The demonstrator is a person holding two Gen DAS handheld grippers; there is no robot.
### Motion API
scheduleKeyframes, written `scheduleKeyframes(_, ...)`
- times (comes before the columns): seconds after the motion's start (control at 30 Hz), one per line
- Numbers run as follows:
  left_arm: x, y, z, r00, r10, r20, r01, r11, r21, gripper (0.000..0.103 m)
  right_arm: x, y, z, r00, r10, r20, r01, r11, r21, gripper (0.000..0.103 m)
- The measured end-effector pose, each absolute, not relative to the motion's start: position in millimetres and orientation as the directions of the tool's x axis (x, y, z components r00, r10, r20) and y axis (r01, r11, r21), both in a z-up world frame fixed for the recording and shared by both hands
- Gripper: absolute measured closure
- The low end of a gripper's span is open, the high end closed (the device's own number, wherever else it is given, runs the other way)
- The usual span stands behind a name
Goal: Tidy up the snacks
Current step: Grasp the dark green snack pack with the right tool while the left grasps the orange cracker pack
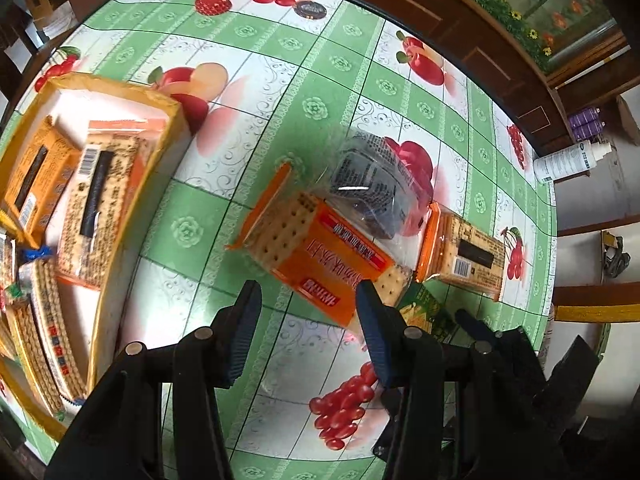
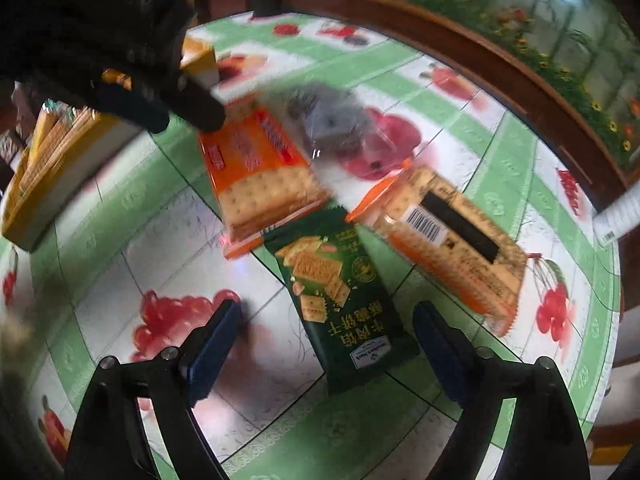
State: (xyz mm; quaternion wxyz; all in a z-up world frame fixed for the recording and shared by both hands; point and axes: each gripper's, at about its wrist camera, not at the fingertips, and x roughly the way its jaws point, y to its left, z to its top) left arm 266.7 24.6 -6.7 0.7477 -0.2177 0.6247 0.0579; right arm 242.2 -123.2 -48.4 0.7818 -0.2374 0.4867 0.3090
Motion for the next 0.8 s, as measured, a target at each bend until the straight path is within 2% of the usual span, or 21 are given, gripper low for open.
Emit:
scheduleKeyframes(0.07,273,25,-8,0.205,-0.19,-0.96,-0.364,0.896,-0.255,0.056,247,-125,-51,0.302,0.269,-0.915,-0.703,0.71,-0.023,0.016)
scheduleKeyframes(0.13,280,22,-8,0.209,-0.193,-0.959,-0.367,0.893,-0.26,0.056,249,-129,-51,0.27,0.3,-0.915,-0.693,0.72,0.032,0.024)
scheduleKeyframes(0.17,284,21,-9,0.208,-0.195,-0.959,-0.369,0.892,-0.261,0.056,248,-130,-50,0.269,0.3,-0.915,-0.69,0.723,0.034,0.034)
scheduleKeyframes(0.2,288,19,-9,0.208,-0.198,-0.958,-0.369,0.891,-0.264,0.056,247,-130,-48,0.265,0.303,-0.916,-0.686,0.727,0.042,0.051)
scheduleKeyframes(0.23,292,15,-11,0.203,-0.199,-0.959,-0.364,0.893,-0.263,0.056,247,-132,-46,0.261,0.304,-0.916,-0.676,0.735,0.051,0.054)
scheduleKeyframes(0.43,306,0,-18,0.203,-0.158,-0.966,-0.358,0.907,-0.223,0.055,244,-139,-45,0.249,0.302,-0.92,-0.636,0.768,0.08,0.054)
scheduleKeyframes(0.53,309,-4,-19,0.199,-0.136,-0.971,-0.379,0.902,-0.204,0.05,244,-141,-44,0.251,0.305,-0.919,-0.623,0.777,0.088,0.054)
scheduleKeyframes(0.73,303,-18,-23,0.152,0.079,-0.985,-0.423,0.906,0.007,0.05,239,-147,-42,0.252,0.303,-0.919,-0.604,0.791,0.095,0.054)
scheduleKeyframes(0.8,302,-19,-24,0.138,0.103,-0.985,-0.453,0.891,0.03,0.049,240,-147,-42,0.25,0.303,-0.92,-0.601,0.793,0.098,0.054)
